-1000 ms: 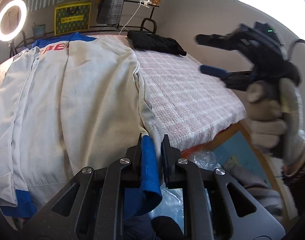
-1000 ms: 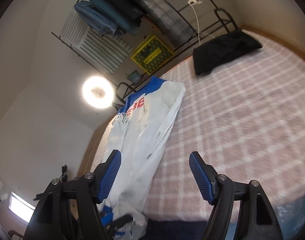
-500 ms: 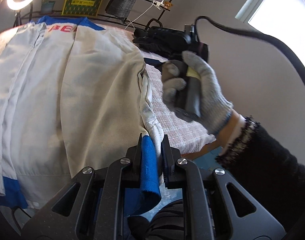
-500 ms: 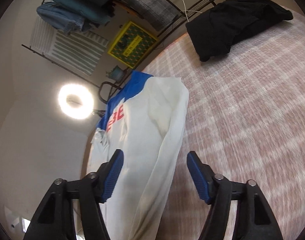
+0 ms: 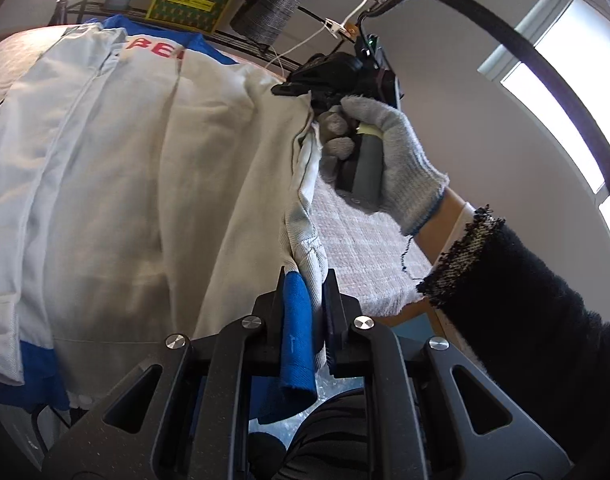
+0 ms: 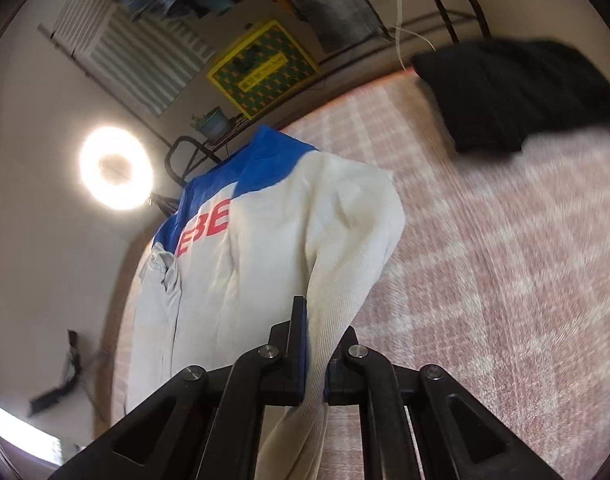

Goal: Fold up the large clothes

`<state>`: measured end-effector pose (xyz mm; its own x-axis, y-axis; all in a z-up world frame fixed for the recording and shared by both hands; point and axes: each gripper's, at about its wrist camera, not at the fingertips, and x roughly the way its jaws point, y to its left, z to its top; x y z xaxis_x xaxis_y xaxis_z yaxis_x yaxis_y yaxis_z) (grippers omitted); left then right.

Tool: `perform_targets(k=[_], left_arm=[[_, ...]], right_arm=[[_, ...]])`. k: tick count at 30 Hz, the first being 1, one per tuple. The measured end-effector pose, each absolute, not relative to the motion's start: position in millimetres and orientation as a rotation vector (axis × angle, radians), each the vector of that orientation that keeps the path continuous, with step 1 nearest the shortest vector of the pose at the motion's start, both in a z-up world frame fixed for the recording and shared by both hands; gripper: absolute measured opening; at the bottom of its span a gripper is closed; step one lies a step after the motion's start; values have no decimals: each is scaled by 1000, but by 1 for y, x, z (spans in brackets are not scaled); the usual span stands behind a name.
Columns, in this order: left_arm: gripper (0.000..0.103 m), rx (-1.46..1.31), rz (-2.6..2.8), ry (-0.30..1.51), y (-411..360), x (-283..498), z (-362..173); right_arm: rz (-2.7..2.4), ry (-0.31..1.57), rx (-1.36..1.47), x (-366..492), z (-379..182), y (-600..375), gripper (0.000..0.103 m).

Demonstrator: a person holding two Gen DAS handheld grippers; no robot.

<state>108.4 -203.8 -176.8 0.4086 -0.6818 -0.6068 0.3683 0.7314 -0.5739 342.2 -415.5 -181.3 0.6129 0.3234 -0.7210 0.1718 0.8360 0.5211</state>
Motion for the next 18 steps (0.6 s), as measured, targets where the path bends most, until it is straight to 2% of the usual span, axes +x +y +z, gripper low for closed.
perform_targets(k=[10, 18], left_arm=[[11, -521, -611, 927, -146, 85, -183], [11, -647, -506, 923, -94, 66, -192]], right_arm=[[130, 913, 266, 363, -120, -313, 2], [201, 972, 45, 390, -121, -212, 2]])
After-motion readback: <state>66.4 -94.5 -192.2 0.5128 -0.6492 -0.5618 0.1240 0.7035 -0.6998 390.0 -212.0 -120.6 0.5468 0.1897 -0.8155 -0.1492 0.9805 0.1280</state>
